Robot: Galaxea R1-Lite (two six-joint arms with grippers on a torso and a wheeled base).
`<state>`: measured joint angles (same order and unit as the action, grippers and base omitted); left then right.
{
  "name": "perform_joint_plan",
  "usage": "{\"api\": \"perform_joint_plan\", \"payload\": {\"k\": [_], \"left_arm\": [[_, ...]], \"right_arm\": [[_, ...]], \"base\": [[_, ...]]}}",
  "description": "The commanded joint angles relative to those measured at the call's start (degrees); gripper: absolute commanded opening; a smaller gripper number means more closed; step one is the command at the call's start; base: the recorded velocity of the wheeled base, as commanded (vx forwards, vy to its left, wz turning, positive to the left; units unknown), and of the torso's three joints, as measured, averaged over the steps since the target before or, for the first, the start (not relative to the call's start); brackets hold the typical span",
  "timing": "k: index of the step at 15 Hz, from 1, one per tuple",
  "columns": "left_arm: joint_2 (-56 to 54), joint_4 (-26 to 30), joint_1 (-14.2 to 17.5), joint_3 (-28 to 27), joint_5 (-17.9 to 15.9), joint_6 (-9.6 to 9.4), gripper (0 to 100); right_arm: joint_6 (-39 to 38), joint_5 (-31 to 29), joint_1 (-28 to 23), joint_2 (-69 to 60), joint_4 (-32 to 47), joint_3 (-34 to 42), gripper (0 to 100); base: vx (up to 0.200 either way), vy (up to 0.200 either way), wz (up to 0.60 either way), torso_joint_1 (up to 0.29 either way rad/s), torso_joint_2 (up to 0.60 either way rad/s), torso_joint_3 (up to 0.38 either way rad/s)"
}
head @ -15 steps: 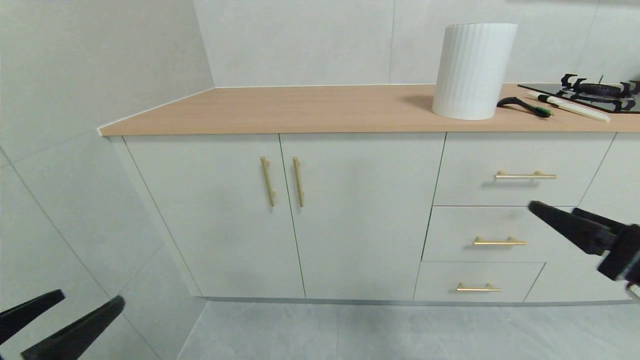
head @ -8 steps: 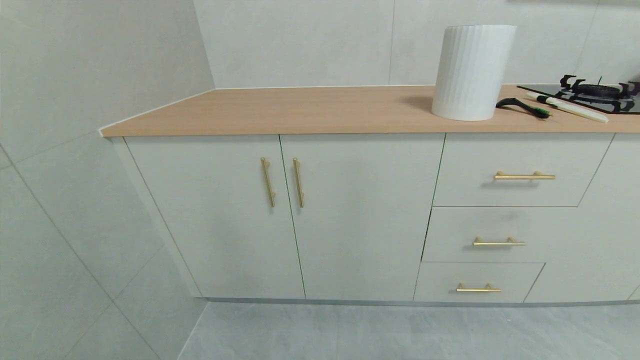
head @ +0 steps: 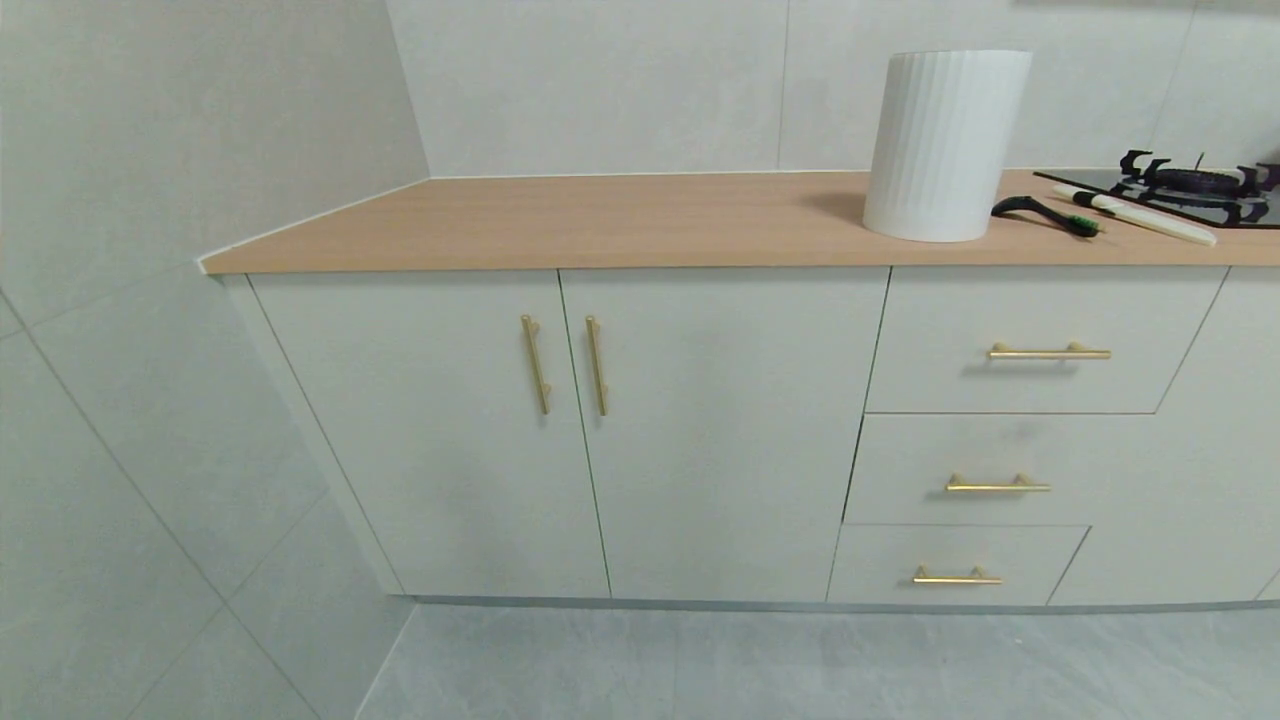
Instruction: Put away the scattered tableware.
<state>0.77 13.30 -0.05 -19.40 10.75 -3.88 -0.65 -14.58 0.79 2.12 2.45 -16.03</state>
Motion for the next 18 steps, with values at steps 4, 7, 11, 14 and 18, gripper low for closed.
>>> {"api": "perform_joint_plan", "payload": {"k": [4, 7, 11, 14, 18], "left_arm": [[-0.8, -7.5, 0.2, 12.2, -1.5, -0.25, 100], [-0.8, -15.6, 0.2, 19.2, -5.0, -0.34, 100], [-0.8, -13.0, 0.2, 19.3, -10.5, 2.29, 100], [-0.8, -13.4, 0.1, 19.4, -10.7, 2.82, 100], [-0.8, -13.4, 0.1, 19.4, -10.7, 3.7, 100]], "right_arm": [[1.1, 2.1, -1.0, -2.1, -6.9, 12.4, 100], [2.1, 8.0, -1.0, -2.1, -10.1, 16.0, 100], [1.5, 14.1, -0.9, -2.0, -5.4, 16.0, 100], [0.9, 17.2, -0.9, -1.9, -1.1, 15.8, 100], [0.9, 17.3, -0.9, -2.0, -2.4, 15.9, 100]], "base": [[0.0, 0.0, 0.0, 0.0, 0.0, 0.0], [0.0, 0.0, 0.0, 0.0, 0.0, 0.0], [0.0, 0.0, 0.0, 0.0, 0.0, 0.0], [0.0, 0.0, 0.0, 0.0, 0.0, 0.0], [0.0, 0.0, 0.0, 0.0, 0.0, 0.0]]}}
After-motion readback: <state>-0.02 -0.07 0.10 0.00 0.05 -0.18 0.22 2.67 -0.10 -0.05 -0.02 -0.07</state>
